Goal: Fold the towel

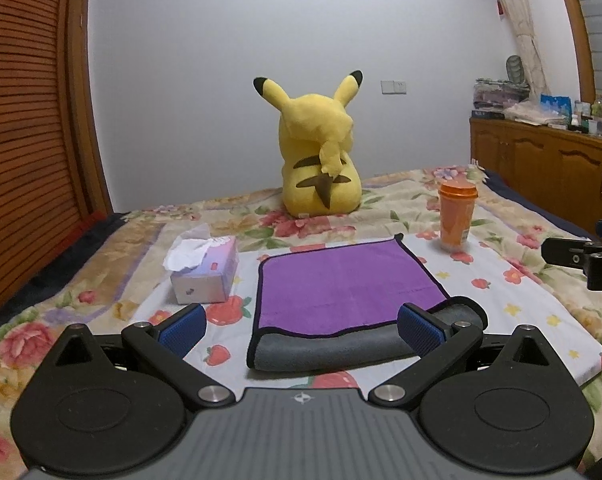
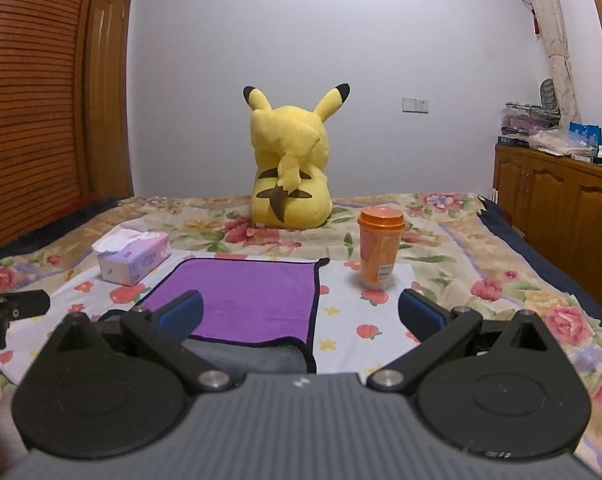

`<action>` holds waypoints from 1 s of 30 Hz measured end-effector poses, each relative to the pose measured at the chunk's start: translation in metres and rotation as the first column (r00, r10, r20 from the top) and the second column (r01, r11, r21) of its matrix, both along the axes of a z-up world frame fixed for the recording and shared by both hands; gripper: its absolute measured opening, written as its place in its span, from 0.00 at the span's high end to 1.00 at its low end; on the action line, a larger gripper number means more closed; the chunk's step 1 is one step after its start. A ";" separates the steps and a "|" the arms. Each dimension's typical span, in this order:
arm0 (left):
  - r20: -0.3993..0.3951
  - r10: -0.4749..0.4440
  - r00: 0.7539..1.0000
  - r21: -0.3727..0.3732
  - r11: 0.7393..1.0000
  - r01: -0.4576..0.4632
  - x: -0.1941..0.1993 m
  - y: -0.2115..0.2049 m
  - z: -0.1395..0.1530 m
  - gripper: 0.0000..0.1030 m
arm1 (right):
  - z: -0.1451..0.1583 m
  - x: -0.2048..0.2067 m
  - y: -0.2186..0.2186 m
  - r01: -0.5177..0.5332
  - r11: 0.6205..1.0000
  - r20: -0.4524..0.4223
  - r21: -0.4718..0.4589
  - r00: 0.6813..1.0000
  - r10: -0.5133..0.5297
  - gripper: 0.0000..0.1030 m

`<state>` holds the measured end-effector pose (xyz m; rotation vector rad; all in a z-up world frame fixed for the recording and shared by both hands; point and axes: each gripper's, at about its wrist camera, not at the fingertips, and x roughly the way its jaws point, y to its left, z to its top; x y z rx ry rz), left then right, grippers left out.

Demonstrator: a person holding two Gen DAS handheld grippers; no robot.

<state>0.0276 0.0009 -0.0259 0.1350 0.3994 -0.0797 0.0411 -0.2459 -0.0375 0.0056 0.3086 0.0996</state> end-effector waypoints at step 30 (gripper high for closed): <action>-0.159 -0.037 0.987 0.028 0.999 0.042 0.076 0.008 -0.031 0.20 | -0.018 0.065 0.010 -0.078 0.997 -0.121 -0.002 0.990 0.077 0.00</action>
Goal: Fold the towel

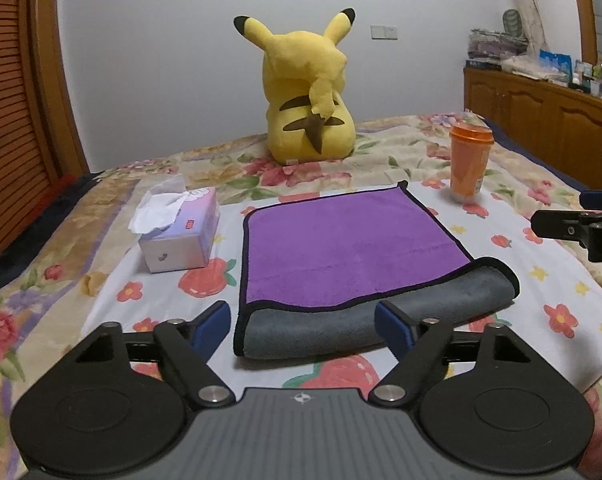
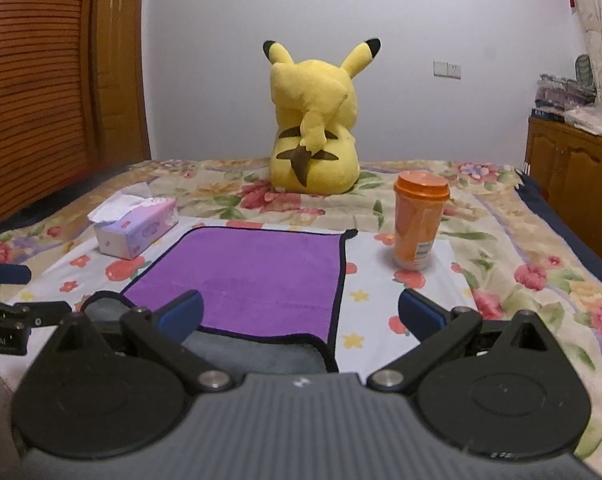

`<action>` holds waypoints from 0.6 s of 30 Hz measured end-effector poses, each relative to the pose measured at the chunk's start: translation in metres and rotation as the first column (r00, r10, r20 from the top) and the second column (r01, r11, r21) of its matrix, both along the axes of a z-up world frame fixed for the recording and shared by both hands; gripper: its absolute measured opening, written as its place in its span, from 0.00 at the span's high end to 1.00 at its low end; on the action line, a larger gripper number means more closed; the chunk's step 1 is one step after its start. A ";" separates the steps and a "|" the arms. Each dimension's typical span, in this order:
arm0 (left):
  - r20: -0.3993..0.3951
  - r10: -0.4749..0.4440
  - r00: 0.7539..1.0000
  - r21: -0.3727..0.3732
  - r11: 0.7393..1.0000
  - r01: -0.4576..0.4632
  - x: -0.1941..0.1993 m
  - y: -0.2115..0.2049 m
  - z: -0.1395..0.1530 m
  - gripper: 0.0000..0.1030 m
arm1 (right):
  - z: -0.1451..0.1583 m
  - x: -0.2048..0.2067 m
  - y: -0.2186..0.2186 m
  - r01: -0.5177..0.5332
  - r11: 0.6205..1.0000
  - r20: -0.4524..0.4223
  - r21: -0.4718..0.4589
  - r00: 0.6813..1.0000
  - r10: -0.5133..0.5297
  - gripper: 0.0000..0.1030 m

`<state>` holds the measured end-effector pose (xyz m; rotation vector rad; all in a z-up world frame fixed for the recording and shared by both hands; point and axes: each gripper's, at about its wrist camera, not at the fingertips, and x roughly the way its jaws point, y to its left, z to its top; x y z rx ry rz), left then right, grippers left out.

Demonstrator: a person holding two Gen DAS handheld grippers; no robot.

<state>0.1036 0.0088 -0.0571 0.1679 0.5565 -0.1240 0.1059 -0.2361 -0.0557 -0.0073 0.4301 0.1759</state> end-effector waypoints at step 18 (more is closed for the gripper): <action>-0.067 0.010 0.998 0.033 0.999 -0.007 0.056 0.018 -0.028 0.27 | -0.017 0.045 0.000 -0.077 0.997 -0.100 0.010 0.992 0.078 0.00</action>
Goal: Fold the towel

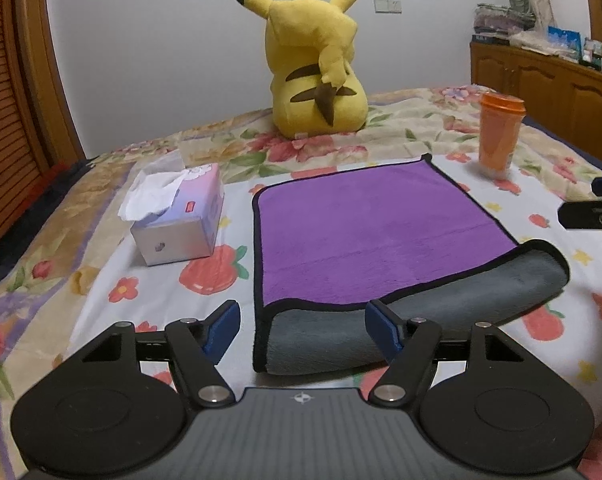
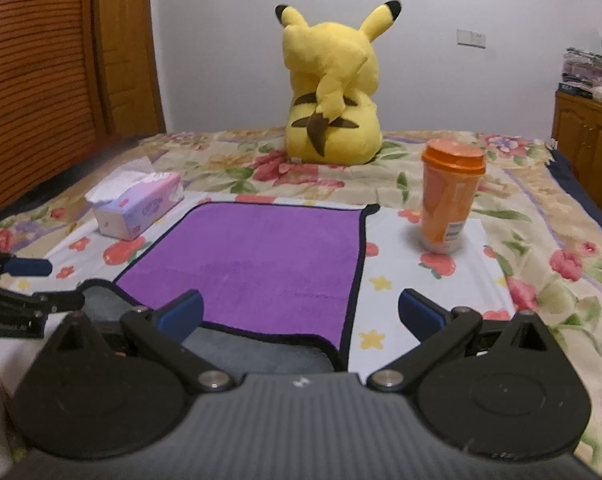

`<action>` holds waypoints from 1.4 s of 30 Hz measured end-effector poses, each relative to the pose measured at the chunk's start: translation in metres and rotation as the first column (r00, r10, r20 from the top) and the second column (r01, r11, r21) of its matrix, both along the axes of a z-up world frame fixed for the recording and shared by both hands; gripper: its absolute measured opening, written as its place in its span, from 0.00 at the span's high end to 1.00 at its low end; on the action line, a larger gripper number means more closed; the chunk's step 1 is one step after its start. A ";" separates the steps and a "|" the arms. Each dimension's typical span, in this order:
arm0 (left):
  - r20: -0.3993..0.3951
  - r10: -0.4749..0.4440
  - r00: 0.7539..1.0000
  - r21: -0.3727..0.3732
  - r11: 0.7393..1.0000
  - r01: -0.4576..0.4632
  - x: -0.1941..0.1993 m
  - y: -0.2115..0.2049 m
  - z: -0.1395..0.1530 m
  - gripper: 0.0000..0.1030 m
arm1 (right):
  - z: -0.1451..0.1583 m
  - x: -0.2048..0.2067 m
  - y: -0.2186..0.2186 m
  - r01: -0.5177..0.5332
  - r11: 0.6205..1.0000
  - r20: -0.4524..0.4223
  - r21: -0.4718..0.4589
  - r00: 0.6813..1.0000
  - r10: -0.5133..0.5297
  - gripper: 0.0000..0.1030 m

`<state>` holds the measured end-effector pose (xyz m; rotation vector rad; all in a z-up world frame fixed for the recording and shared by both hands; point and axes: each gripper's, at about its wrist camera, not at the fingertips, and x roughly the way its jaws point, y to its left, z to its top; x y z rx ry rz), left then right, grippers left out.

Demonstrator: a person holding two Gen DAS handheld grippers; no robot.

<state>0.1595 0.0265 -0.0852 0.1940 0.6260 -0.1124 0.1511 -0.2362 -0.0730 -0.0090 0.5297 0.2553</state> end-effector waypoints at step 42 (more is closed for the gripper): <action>-0.225 -0.048 0.973 -0.134 0.991 0.018 0.052 0.027 -0.033 0.73 | -0.047 0.051 -0.011 -0.051 0.998 -0.332 0.047 0.941 0.064 0.24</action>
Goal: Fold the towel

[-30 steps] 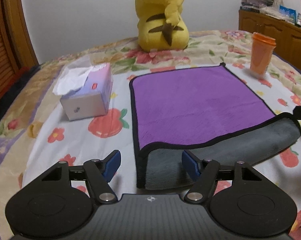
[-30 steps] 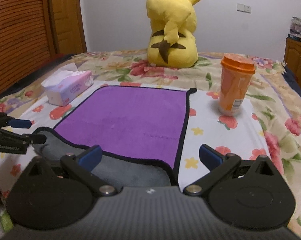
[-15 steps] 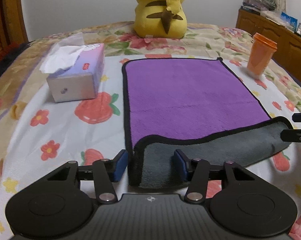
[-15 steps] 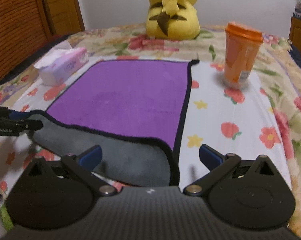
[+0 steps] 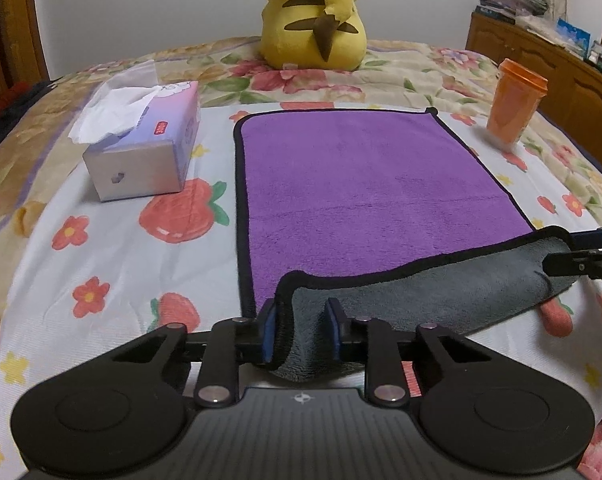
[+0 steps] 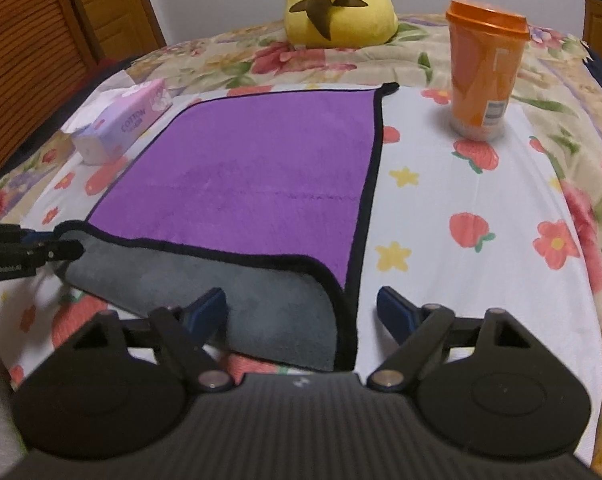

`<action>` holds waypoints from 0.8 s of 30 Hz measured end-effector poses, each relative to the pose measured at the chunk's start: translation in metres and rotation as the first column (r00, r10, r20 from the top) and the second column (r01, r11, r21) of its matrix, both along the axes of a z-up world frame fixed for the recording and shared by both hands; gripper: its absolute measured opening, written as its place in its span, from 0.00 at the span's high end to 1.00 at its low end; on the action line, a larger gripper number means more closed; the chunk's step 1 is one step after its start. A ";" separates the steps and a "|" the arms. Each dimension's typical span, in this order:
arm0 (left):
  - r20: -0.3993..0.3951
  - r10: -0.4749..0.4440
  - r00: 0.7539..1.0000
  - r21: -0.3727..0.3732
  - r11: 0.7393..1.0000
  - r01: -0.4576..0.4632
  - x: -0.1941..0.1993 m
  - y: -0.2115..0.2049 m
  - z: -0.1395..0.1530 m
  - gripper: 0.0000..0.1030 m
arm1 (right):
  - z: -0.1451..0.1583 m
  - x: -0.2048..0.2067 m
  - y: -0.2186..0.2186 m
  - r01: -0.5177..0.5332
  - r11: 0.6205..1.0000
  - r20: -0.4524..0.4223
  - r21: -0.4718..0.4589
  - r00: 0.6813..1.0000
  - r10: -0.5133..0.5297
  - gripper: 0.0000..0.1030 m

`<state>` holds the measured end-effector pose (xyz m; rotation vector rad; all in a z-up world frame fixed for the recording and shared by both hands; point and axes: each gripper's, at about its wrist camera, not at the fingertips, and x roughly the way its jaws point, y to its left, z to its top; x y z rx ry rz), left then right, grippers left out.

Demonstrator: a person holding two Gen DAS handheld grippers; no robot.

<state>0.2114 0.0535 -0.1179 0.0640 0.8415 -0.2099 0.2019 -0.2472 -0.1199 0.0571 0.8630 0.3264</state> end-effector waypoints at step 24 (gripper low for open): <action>0.110 -0.037 0.993 -0.003 0.999 0.037 -0.013 -0.009 0.021 0.92 | 0.007 0.004 -0.006 -0.032 0.999 0.038 -0.018 0.999 0.033 0.95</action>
